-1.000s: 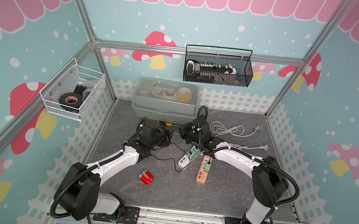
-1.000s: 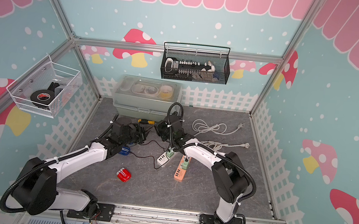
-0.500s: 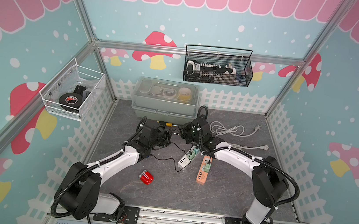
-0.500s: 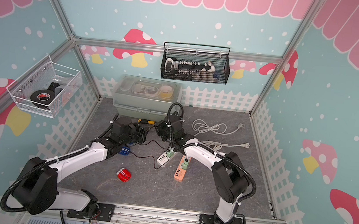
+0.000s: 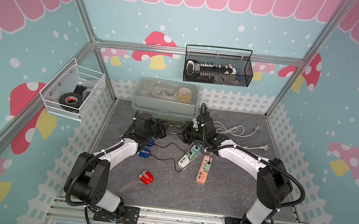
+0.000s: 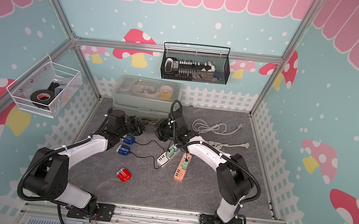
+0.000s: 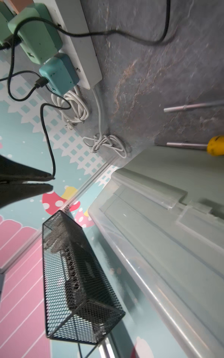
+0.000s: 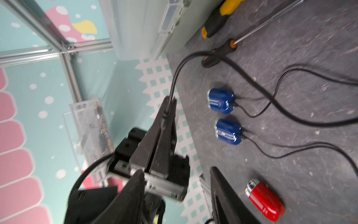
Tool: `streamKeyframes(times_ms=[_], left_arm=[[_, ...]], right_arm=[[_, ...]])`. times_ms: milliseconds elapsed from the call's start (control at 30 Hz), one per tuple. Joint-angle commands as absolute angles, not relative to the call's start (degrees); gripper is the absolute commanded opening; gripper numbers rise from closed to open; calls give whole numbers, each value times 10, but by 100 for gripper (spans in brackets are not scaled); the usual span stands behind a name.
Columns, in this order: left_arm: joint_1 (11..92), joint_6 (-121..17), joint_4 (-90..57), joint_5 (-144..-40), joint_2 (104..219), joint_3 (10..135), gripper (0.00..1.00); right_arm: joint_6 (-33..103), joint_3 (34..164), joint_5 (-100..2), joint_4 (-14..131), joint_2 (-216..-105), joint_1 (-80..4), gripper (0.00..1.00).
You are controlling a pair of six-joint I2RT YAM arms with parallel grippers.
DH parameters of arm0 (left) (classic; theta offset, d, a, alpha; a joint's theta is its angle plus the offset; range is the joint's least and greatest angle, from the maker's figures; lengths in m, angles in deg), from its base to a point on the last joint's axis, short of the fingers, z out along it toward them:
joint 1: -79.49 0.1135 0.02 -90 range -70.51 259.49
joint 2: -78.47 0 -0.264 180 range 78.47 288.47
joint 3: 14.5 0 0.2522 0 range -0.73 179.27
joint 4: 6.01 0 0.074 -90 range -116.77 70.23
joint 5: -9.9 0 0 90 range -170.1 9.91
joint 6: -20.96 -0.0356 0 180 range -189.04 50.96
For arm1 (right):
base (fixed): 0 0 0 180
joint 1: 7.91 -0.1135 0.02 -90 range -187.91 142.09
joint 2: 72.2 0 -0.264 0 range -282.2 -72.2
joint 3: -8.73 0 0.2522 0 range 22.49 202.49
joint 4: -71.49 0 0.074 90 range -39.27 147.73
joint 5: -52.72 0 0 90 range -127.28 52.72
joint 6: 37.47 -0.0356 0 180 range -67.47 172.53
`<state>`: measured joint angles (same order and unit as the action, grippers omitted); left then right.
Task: Charge the electric shaver
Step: Pick up the charging cable from the center of the board.
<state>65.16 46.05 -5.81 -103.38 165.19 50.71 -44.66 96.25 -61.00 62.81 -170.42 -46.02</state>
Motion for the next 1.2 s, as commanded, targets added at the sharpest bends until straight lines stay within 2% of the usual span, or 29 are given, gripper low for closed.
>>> streamKeyframes(times_ms=[0, 100, 267, 433, 600, 700, 900, 1167], left_arm=[[653, 385, -14, -1172, 1651, 530, 0], [653, 312, -22, -1245, 1653, 552, 0], [653, 160, -148, -1330, 1644, 601, 0], [650, 102, -187, -1357, 1646, 618, 0], [640, 89, -184, -1360, 1654, 623, 0], [634, 92, -177, -1357, 1658, 622, 0], [624, 101, -166, -1349, 1656, 613, 0], [620, 107, -162, -1341, 1651, 606, 0]], right_arm=[[-482, 931, -750, 683, -1664, -424, 55], [-497, 897, -799, 719, -1632, -404, 57], [-504, 836, -813, 743, -1584, -392, 63], [-548, 805, -805, 821, -1579, -389, 60], [-551, 813, -823, 823, -1585, -391, 59], [-547, 804, -835, 815, -1586, -393, 56], [-569, 786, -820, 856, -1599, -394, 42], [-584, 795, -805, 876, -1615, -400, 30]])
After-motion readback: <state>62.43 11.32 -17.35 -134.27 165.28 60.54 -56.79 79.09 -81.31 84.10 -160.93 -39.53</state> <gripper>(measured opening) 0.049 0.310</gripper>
